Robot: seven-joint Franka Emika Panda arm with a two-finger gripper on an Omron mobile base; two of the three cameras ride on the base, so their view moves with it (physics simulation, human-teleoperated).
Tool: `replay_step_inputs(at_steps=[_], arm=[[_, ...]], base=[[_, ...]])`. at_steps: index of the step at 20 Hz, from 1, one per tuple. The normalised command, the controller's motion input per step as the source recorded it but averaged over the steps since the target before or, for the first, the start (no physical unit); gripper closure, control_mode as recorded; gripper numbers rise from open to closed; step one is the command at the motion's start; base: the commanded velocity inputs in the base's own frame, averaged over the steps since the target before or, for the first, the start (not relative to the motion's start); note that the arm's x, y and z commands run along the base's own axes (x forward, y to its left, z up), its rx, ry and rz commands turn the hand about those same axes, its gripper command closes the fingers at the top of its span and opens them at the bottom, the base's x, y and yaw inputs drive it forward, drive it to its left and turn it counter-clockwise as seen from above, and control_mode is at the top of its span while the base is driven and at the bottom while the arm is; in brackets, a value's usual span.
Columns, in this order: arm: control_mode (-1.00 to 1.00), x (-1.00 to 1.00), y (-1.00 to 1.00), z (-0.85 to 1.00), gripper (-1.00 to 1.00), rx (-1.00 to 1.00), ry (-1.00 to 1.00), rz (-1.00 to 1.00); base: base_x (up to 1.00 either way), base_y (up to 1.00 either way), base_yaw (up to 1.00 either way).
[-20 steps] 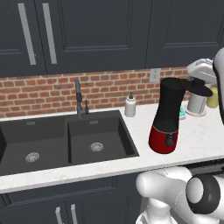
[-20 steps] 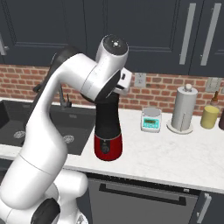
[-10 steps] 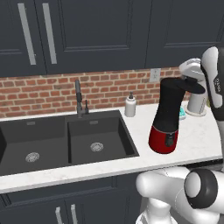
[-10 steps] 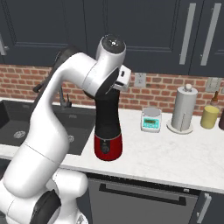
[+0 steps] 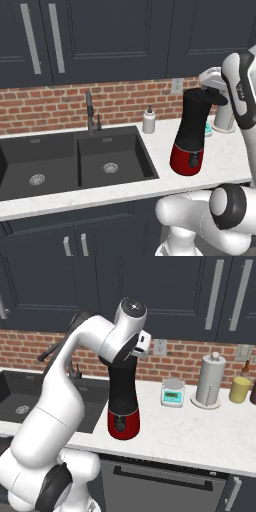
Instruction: Close the lid blender by securely placing the lid on top.
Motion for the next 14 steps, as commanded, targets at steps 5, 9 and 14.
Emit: replay_step_inputs(at_steps=[5,9,14], arm=[[-1.00,0.17,0.00,-0.08,1.00,0.00,0.00,0.05],[-1.00,0.20,0.00,-0.14,1.00,-0.02,0.00,0.02],[-1.00,0.24,0.00,-0.14,1.00,-0.03,-0.03,0.00]], base=[[0.00,0.00,0.00],[0.00,0.00,0.00],[0.00,0.00,0.00]])
